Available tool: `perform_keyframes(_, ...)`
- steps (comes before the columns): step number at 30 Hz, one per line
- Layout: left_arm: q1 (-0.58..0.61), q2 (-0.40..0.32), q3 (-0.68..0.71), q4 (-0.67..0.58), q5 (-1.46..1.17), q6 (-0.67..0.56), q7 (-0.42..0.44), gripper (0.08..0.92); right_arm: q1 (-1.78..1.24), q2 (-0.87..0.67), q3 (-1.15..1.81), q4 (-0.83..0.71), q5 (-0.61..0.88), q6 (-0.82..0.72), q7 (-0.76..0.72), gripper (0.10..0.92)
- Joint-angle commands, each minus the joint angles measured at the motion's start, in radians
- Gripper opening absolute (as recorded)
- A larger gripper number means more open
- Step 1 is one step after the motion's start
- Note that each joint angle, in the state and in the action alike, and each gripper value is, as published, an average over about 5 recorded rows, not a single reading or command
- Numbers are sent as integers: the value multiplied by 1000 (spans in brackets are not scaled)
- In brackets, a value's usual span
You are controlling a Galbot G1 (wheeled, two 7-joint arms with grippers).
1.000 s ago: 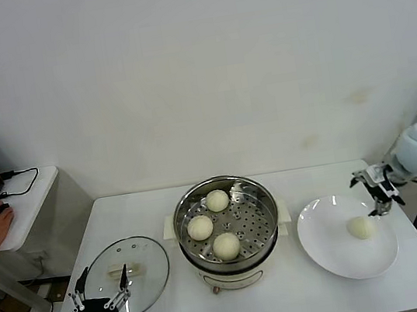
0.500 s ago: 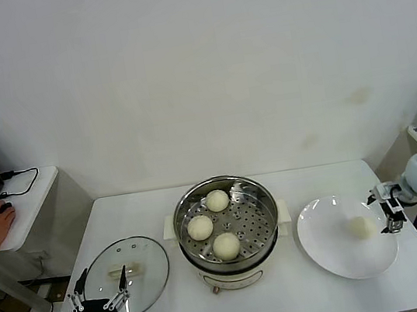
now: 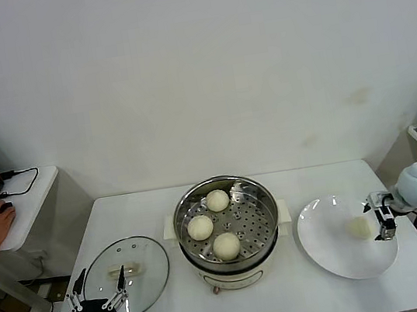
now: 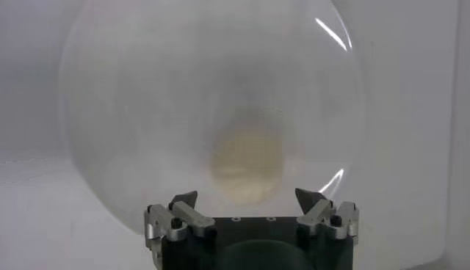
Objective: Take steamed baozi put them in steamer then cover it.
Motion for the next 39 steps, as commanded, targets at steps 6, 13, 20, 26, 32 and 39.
perform_keyframes(6, -1, -2, 0, -2, 1, 3, 1, 823, -14, 75, 18, -71, -18, -1, 22, 819)
perform_keyframes(13, -1, -4, 0, 1, 1, 1, 0, 823, -9, 76, 13, -70, -21, -10, 23, 773)
perform_keyframes(20, -1, -5, 1, -1, 1, 2, 0, 823, -7, 70, 11, -66, -21, -17, 18, 686)
perform_keyframes(26, 1, -5, 0, -3, 2, 2, 0, 823, 18, 38, -4, -27, 6, -27, 5, 590)
perform_keyframes(32, 1, -2, -2, -3, 0, 2, 1, 823, 146, -44, -89, 75, 90, -62, -6, 560)
perform_keyframes(39, -6, 2, 4, -2, -2, 4, 2, 823, 481, -132, -343, 257, 265, -140, -7, 556)
